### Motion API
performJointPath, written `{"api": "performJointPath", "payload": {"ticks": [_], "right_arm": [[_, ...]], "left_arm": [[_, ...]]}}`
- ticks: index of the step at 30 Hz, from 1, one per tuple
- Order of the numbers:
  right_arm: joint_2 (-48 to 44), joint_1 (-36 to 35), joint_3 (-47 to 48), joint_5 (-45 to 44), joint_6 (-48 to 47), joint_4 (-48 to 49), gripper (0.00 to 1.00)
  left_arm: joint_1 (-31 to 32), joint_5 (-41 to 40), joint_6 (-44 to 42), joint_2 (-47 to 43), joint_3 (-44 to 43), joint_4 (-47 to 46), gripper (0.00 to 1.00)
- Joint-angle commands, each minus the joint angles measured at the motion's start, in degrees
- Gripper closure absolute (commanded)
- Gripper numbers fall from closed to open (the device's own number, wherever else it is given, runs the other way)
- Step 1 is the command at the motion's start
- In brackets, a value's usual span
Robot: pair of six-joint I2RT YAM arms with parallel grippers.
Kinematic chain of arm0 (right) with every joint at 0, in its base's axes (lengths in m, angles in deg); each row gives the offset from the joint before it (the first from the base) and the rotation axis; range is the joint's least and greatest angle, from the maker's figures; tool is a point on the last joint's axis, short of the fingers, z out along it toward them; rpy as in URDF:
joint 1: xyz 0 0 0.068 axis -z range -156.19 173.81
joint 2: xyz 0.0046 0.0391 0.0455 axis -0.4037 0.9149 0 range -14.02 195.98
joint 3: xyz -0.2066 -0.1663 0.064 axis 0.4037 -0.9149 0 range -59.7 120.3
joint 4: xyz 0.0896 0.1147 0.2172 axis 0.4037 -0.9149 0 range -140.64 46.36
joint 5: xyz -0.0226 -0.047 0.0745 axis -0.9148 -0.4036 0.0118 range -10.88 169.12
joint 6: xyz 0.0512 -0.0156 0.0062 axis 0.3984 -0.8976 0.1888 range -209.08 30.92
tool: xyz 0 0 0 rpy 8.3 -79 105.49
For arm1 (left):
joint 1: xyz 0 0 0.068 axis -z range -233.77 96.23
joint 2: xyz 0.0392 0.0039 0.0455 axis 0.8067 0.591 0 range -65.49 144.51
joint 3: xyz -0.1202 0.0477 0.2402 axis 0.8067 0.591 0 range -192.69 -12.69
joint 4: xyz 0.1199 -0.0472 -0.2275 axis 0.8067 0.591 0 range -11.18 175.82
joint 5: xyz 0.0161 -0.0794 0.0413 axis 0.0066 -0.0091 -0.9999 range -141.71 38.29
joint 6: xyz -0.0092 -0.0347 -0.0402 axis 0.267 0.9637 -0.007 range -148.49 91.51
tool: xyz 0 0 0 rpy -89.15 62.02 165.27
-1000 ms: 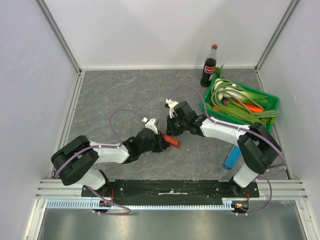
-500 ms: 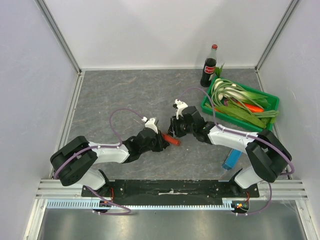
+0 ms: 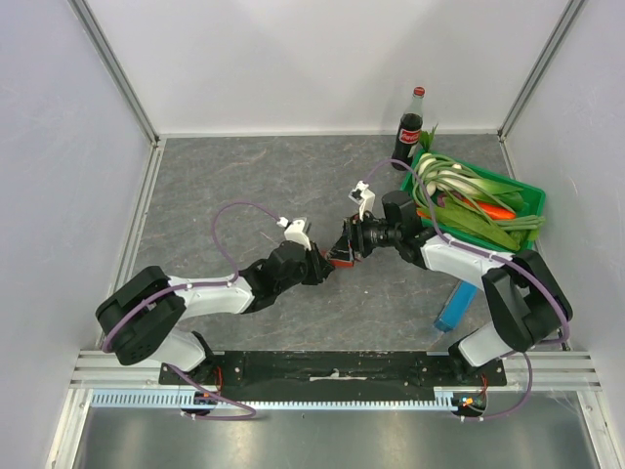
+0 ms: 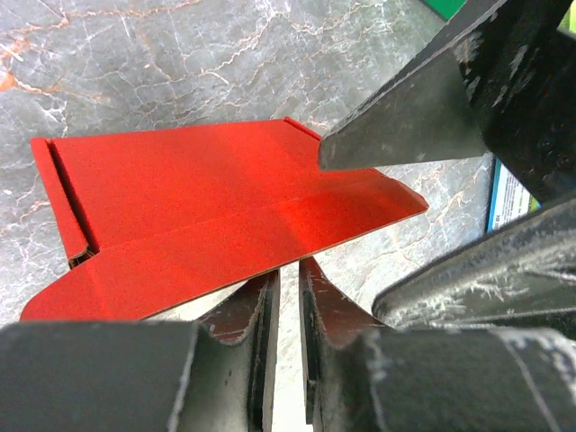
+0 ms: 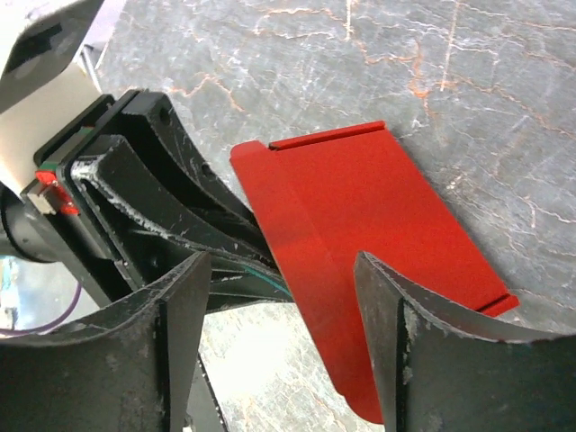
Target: Fold the paper box
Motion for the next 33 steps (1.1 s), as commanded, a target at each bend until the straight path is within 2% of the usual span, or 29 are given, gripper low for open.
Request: {"api": "performJointPath", "payload": {"ticks": [1,8,12,17,20,21,23,24,27,29,31,33], "right_arm": [[1.0,1.0,-0.8,7.6,-1.9,4.7,0.25],[1.9,1.2,1.4,1.6,-14.0,-3.8,0.19],[-1.8,0.9,0.4,-6.2,-22.4,-7.2,0.14],[-3.7,0.6,-0.7,-15.7,-22.4,-5.7,0.11],[-4.4,0.3,0.0,-18.6,-19.5,-6.7,0.11],[-4.8,0.2,0.6,-20.0,-18.1,-7.5,0.11],[-4.8,0.2,1.5,-23.3,-17.5,-10.6,0.13],[-4.6,0.2,2.7,-25.6,-16.6,-11.5,0.14],[-2.6,0.2,4.9,-33.0,-12.7,-14.6,0.27],[-1.2,0.6,5.1,-34.9,-10.2,-13.7,0.28],[0.4,1.3,5.2,-36.0,-8.6,-12.3,0.33],[1.7,3.5,4.3,-34.0,-7.2,-9.6,0.39]], "left_arm": [[-0.6,-2.4,-3.4,0.5,-2.4,-1.8,0.8],[-2.4,-1.8,-4.0,1.8,-3.1,-2.1,0.8],[-3.2,-1.5,-4.6,2.7,-3.8,-2.2,0.8],[-3.8,-0.3,-4.8,2.7,-3.9,-2.6,0.8],[-3.8,-0.5,-3.8,-0.8,0.4,-3.2,0.79],[-3.8,-1.0,-3.6,-4.1,1.7,-3.1,0.76],[-4.4,-1.8,-3.3,-6.8,4.5,-0.9,0.7],[-5.5,-1.5,-2.8,-9.4,5.2,-0.1,0.63],[-9.4,3.9,-0.4,-11.4,7.8,-0.1,0.52],[-11.7,11.0,1.4,-11.3,8.8,-2.8,0.5],[-14.2,15.5,3.8,-10.5,10.0,-5.5,0.48],[-15.8,16.8,5.2,-9.8,10.2,-7.4,0.46]]}}
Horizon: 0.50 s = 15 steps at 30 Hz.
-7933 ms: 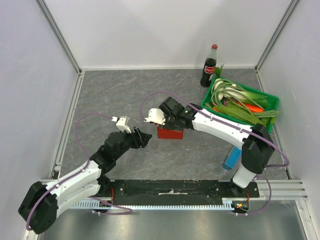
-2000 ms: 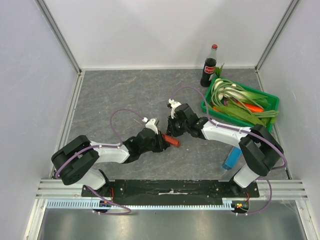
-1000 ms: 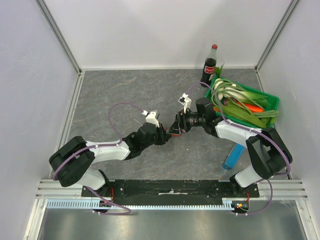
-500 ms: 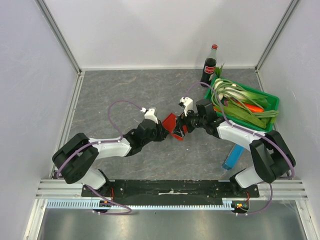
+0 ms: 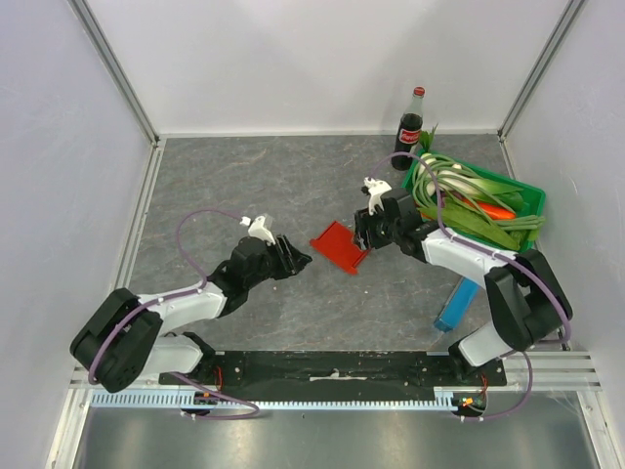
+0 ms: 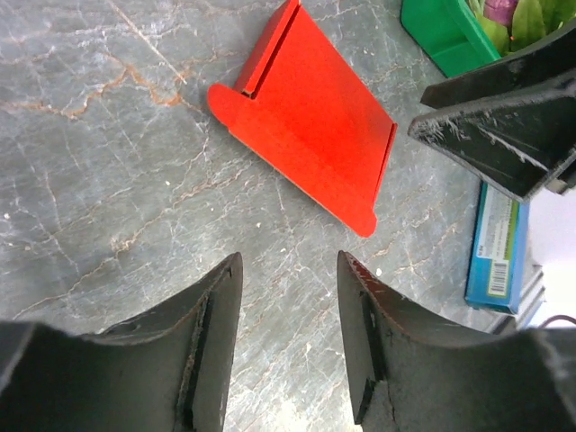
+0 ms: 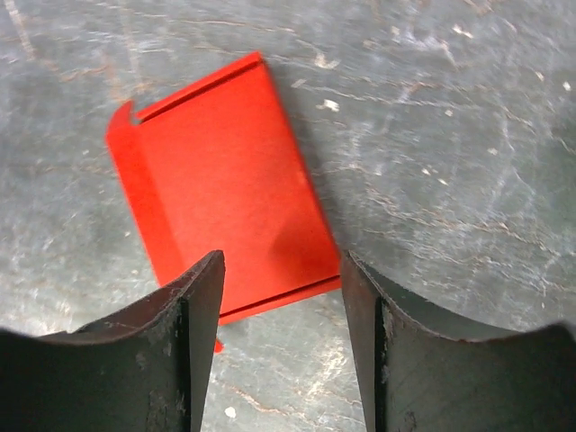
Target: Fold the paper box
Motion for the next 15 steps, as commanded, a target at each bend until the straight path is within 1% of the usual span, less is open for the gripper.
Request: {"api": "performJointPath", "payload": {"ticks": [1,2,3,5,7,10,11,12,13,15], "right_arm": [[5.0,3.7,2.4,-1.2,5.1,4.3,0.5],[6.5,4.1,3.4,0.3,5.0,4.0,0.57],[7.7,4.3,4.2,2.8,4.9,3.7,0.63],[8.6,4.3,4.6,2.8,4.9,3.6,0.66],[6.9,4.3,2.7,0.1,5.2,3.6,0.62],[3.1,4.4,0.5,-4.1,6.8,-0.9,0.48],[2.1,4.3,-0.1,-4.4,7.3,-1.5,0.46],[1.5,4.5,-0.6,-4.5,8.3,-2.0,0.43],[1.0,4.5,-1.3,-3.1,9.3,-1.5,0.41],[0.3,5.2,-3.4,-0.6,11.8,0.4,0.41]], "left_arm": [[-3.0,9.1,5.4,1.8,1.2,-7.1,0.45],[-3.4,9.7,5.9,2.7,1.2,-7.2,0.45],[-4.1,10.4,7.0,3.5,1.3,-9.6,0.43],[-4.8,12.5,7.9,6.2,0.6,-11.4,0.42],[-5.4,13.1,7.5,7.4,-1.0,-11.6,0.41],[-6.3,13.8,6.3,9.0,-2.7,-10.2,0.4],[-6.4,13.8,6.3,9.1,-2.7,-10.4,0.39],[-6.8,13.6,6.1,9.2,-2.5,-10.6,0.39],[-6.9,13.5,6.1,9.2,-2.4,-10.6,0.39],[-7.1,13.3,6.2,9.3,-2.2,-10.7,0.39]]}}
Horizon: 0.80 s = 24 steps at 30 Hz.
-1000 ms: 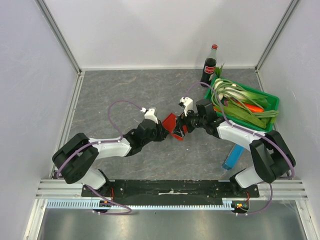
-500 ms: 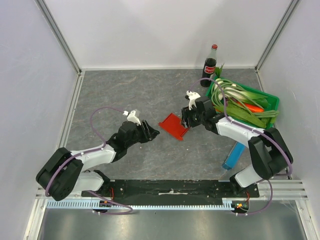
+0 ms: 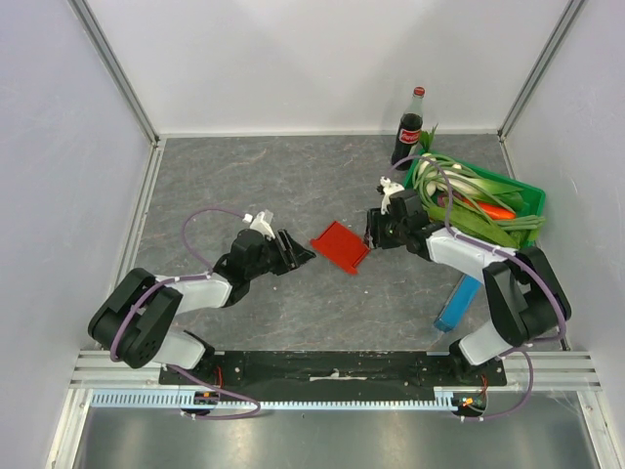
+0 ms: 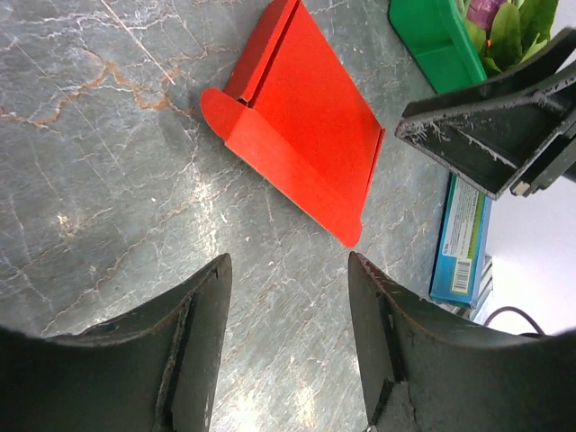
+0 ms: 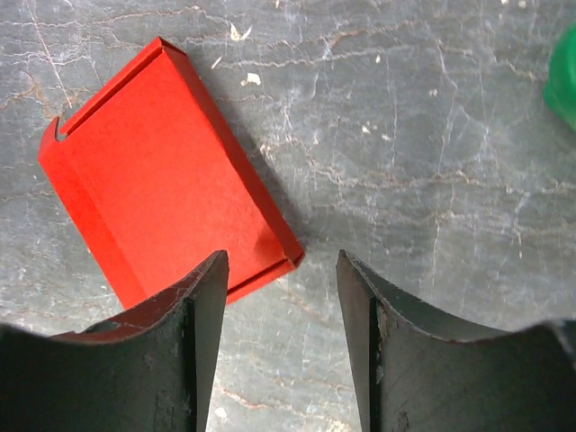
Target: Fold the paper box
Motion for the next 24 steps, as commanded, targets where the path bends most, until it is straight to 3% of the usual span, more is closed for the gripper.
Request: {"api": "performJointPath", "payload": {"ticks": [1,9,14,17,20,24], "right_arm": [[-2.9,0.8,-3.1,2.3,5.2,2.0,0.42],[-0.7,2.7,-6.8,5.9,8.2,8.6,0.57],[1.1,3.5,-7.9,5.7,7.6,10.1,0.6],[-0.7,4.6,-8.4,8.4,7.7,10.4,0.59],[-4.6,4.6,-8.0,7.9,8.0,10.0,0.5],[-2.3,4.6,-5.4,9.3,7.7,8.8,0.48]], "left_arm": [[-0.7,1.8,1.3,0.5,-1.3,-3.7,0.39],[-1.3,1.4,0.5,0.4,-2.7,-2.5,0.35],[-3.3,1.3,-1.5,0.8,-5.0,1.0,0.28],[-4.1,1.0,-2.5,0.3,-5.4,1.5,0.27],[-4.6,-0.1,-3.8,0.2,-6.3,3.2,0.27],[-5.7,-0.1,-6.5,2.5,-9.2,6.1,0.26]]}}
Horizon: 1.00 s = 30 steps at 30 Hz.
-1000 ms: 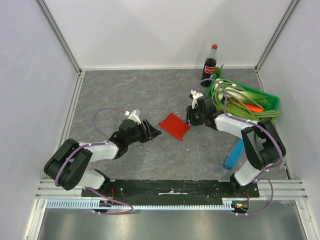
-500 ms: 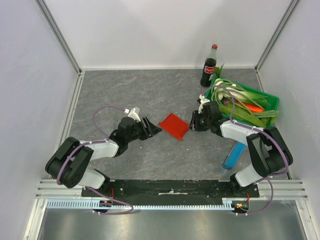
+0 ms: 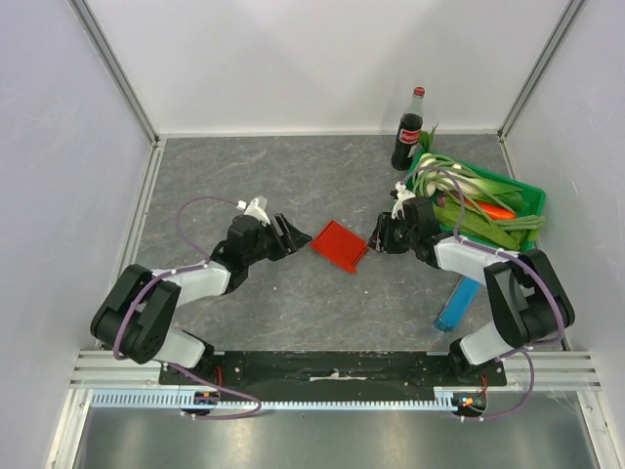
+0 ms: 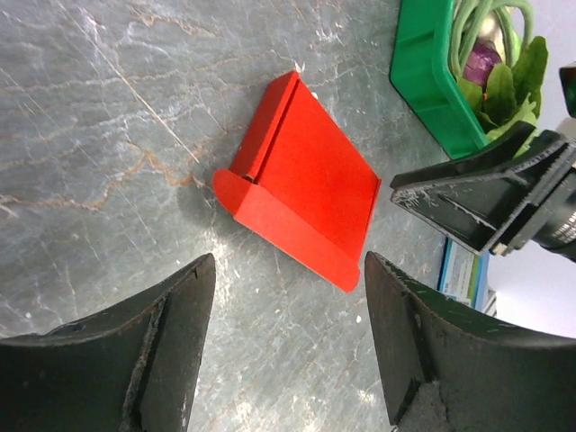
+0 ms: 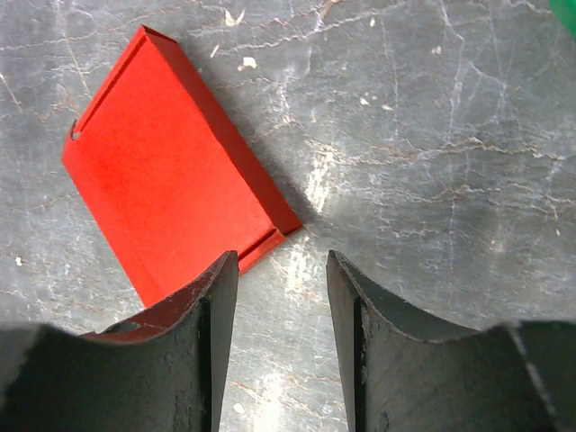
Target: Fold the paper box
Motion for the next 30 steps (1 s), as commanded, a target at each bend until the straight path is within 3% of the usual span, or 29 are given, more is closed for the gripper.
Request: {"api": "performJointPath", "payload": {"ticks": [1,13,27,30], "right_arm": [[0.5,0.2,3.2,2.4,0.4,1.0,0.48],[4.7,0.2,0.1,4.0,1.6,5.9,0.65],[4.3,2.2,-4.5,3.4,-0.2,6.0,0.72],[4.5,2.4,-4.6,3.9,-0.3,6.5,0.72]], "left_arm": [[-1.9,0.0,-6.4,2.6,-6.2,3.6,0.26],[-4.1,10.6,-16.3,17.1,-21.7,13.0,0.32],[-4.0,19.9,-14.5,27.6,-26.6,9.4,0.33],[-3.9,23.2,-12.1,28.5,-25.6,4.9,0.33]]}}
